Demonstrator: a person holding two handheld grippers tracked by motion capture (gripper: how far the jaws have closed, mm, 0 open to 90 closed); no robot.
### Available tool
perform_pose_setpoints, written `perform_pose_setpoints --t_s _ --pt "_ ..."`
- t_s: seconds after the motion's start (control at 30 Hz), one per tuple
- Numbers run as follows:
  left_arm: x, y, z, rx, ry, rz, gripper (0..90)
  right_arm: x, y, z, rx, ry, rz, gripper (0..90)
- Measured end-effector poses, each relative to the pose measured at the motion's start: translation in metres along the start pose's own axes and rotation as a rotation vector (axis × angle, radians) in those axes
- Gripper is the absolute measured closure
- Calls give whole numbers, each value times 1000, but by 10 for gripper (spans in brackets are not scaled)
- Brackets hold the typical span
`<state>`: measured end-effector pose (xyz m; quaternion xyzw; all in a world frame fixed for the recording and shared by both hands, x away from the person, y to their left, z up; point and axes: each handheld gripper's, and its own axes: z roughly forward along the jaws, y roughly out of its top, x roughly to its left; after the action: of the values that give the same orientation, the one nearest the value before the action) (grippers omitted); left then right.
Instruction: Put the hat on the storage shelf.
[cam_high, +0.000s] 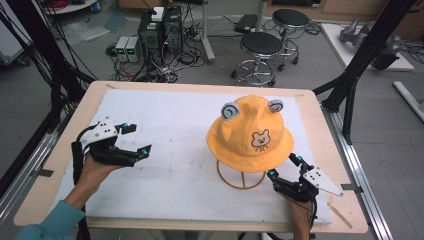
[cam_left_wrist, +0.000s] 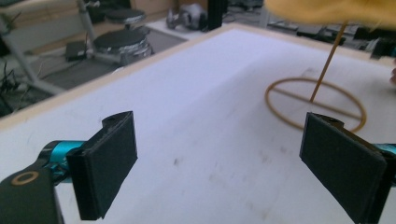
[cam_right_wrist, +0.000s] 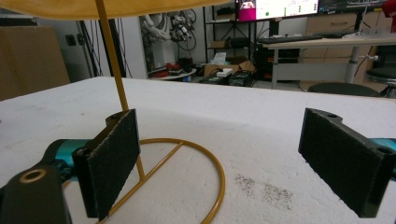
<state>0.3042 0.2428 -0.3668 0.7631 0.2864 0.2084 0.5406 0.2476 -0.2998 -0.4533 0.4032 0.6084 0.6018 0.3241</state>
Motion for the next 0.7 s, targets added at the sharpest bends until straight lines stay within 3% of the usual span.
perform_pose_setpoints --t_s 0.27,0.47,0.7 --pt "9 -53 -15 -86 76 -9 114 0 0 0 -4 -9 0 115" --pt "14 -72 -22 -140 102 -28 115 1 0 0 -5 -7 -3 114" --pt "16 -88 -26 -154 152 -58 115 1 0 0 -5 -11 -15 115"
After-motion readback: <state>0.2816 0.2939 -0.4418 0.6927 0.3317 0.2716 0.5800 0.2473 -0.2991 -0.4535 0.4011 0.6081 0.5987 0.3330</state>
